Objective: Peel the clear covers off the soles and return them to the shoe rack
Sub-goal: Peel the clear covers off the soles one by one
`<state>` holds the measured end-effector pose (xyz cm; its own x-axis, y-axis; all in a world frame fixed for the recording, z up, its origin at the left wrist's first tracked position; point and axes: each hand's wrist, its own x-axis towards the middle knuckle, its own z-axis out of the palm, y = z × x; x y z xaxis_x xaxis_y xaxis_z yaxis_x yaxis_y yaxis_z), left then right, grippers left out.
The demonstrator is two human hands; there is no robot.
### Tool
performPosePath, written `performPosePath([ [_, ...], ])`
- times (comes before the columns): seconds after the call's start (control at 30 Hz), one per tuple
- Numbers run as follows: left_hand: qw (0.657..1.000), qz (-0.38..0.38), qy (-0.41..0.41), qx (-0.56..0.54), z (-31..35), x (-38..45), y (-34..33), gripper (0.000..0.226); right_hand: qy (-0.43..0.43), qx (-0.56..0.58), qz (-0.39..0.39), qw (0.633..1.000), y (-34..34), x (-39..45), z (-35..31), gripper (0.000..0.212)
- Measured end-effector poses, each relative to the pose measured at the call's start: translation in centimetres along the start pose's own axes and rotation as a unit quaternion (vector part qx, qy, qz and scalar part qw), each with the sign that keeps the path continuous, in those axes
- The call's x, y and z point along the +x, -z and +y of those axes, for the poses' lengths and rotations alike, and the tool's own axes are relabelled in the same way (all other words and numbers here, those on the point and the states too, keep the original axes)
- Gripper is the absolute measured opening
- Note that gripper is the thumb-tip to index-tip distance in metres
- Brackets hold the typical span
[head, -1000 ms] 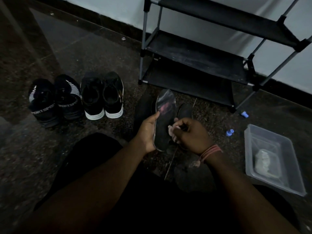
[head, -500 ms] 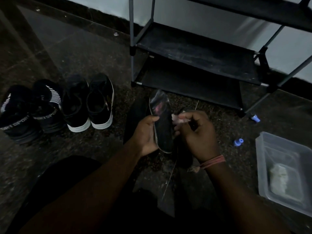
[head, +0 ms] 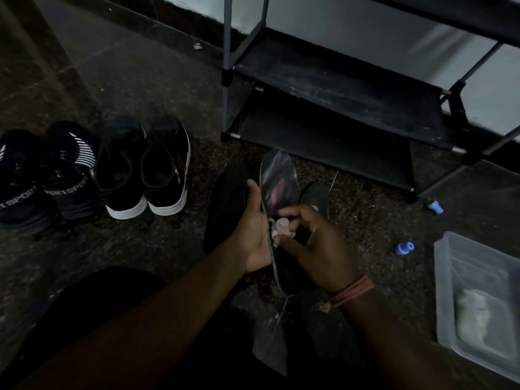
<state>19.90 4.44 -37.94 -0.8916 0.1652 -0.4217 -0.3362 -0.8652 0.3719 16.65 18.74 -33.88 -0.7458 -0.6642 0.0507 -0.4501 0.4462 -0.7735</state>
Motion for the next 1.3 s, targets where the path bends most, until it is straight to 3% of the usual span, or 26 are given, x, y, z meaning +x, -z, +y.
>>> performPosePath([
  [0.07, 1.000, 0.017, 0.015, 0.011, -0.3, 0.4, 0.1, 0.110, 0.022, -0.051, -0.004, 0.998, -0.2, 0.1, 0.0, 0.037],
  [0.13, 0.999, 0.029, 0.014, 0.029, -0.6, 0.6, 0.2, 0.102, 0.057, -0.103, 0.002, 0.993, -0.5, 0.4, 0.0, 0.024],
  [0.27, 0.991, 0.060, 0.025, 0.113, -1.6, 1.2, -0.1, 0.097, 0.034, -0.202, 0.120, 0.971, 0.3, 1.9, 1.5, 0.008],
  [0.33, 0.985, 0.090, 0.039, 0.139, -1.7, 1.4, -0.1, 0.097, -0.021, -0.159, 0.142, 0.977, 0.4, 2.0, 1.5, 0.010],
  [0.43, 0.981, 0.134, 0.036, 0.136, -1.1, 1.8, 0.8, 0.102, -0.030, -0.059, 0.086, 0.994, -1.3, 1.3, -0.9, 0.019],
  [0.5, 0.980, 0.145, 0.024, 0.137, -1.0, 1.7, 0.7, 0.097, -0.015, -0.066, 0.085, 0.994, -1.2, 1.4, -0.4, 0.021],
  [0.63, 0.966, 0.143, 0.048, 0.210, -1.9, 1.7, -0.3, 0.083, -0.091, -0.106, 0.159, 0.977, 0.9, 2.2, 2.3, 0.015],
  [0.8, 0.971, 0.162, 0.011, 0.173, -1.4, 2.1, 0.9, 0.091, -0.060, -0.021, 0.099, 0.993, -1.1, 1.8, -0.4, 0.017],
  [0.93, 0.969, 0.135, 0.019, 0.206, -2.4, 2.0, 0.1, 0.071, -0.098, -0.079, 0.193, 0.973, 0.7, 2.1, 1.7, 0.011],
  [1.03, 0.973, 0.158, -0.022, 0.169, -2.0, 2.0, 0.5, 0.072, -0.065, -0.003, 0.123, 0.990, -1.0, 1.4, -0.7, 0.015],
  [1.1, 0.976, 0.149, -0.023, 0.154, -1.9, 2.0, 0.7, 0.075, -0.092, 0.054, 0.121, 0.987, -0.9, 1.9, -0.5, 0.010],
  [1.23, 0.981, 0.107, 0.017, 0.162, -3.1, 1.9, 0.1, 0.072, -0.111, -0.069, 0.212, 0.969, 1.2, 2.1, 1.6, 0.011],
  [1.3, 0.981, 0.119, 0.000, 0.152, -2.5, 1.8, -0.1, 0.073, -0.077, -0.050, 0.164, 0.982, 0.0, 1.6, 0.2, 0.013],
])
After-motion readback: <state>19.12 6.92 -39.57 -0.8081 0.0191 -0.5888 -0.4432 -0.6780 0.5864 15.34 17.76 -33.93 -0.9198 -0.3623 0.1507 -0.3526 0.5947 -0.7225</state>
